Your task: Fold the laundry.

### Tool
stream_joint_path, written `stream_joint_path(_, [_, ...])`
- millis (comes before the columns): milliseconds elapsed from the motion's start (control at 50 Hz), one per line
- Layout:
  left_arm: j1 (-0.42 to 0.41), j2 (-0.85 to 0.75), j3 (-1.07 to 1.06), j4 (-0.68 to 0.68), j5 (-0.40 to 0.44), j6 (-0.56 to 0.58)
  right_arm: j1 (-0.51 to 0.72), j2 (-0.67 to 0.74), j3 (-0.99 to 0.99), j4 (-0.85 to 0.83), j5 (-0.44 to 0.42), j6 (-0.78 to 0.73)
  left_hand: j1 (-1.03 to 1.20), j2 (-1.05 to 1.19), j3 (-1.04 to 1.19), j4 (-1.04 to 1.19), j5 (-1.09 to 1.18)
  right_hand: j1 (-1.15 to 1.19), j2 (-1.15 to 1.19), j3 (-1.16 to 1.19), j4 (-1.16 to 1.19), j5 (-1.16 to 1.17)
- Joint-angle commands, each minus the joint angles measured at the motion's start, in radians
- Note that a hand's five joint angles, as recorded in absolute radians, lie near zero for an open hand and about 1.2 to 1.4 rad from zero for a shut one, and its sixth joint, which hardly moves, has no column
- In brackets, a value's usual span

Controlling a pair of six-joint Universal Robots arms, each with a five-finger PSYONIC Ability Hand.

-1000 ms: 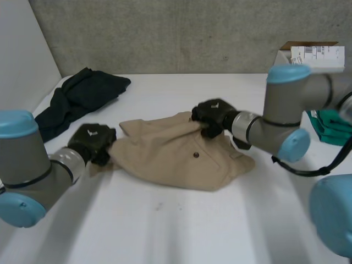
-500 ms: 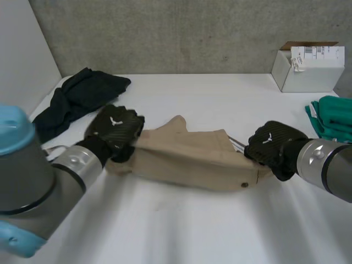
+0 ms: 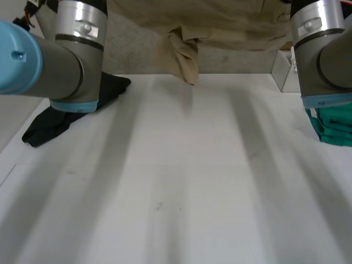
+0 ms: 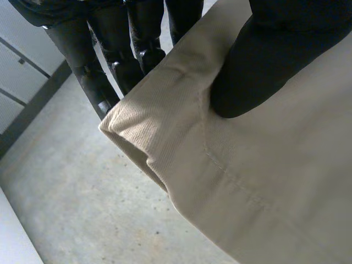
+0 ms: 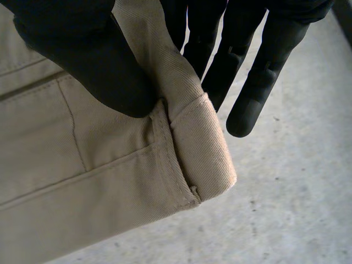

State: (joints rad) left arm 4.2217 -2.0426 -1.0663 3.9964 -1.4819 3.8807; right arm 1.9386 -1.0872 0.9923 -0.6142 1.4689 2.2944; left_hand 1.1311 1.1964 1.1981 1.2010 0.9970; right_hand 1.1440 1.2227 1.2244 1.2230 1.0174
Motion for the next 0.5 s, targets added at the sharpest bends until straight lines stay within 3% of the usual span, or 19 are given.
stream_joint_path(20, [0.006,0.01,-0.26,-0.05,0.0,-0.006,-0.003,0.015,0.141,0.132,-0.016,0.069,0.265,0.2,0.198,0.195,0.225,0.252,0.174,0.172,0.173,0.204])
stream_joint_path(180, [-0.008,-0.102,-0.487,-0.057,0.0,0.005,-0.001,0.173,0.299,0.238,-0.047,0.085,0.265,0.2,0.198,0.195,0.225,0.252,0.174,0.172,0.173,0.204])
stream_joint_path(300, [-0.094,-0.205,-0.558,-0.152,-0.005,0.058,-0.001,0.282,0.325,0.423,-0.044,0.071,0.265,0.2,0.198,0.195,0.225,0.252,0.174,0.172,0.173,0.204])
stream_joint_path(420, [-0.092,-0.079,-0.633,-0.26,-0.054,0.059,-0.009,0.205,0.397,0.548,-0.048,0.083,0.265,0.2,0.198,0.195,0.225,0.252,0.174,0.172,0.173,0.204])
stream_joint_path(500, [-0.094,0.033,-0.696,-0.339,-0.098,0.06,-0.012,0.083,0.477,0.602,-0.045,0.076,0.265,0.2,0.198,0.195,0.225,0.252,0.174,0.172,0.173,0.204])
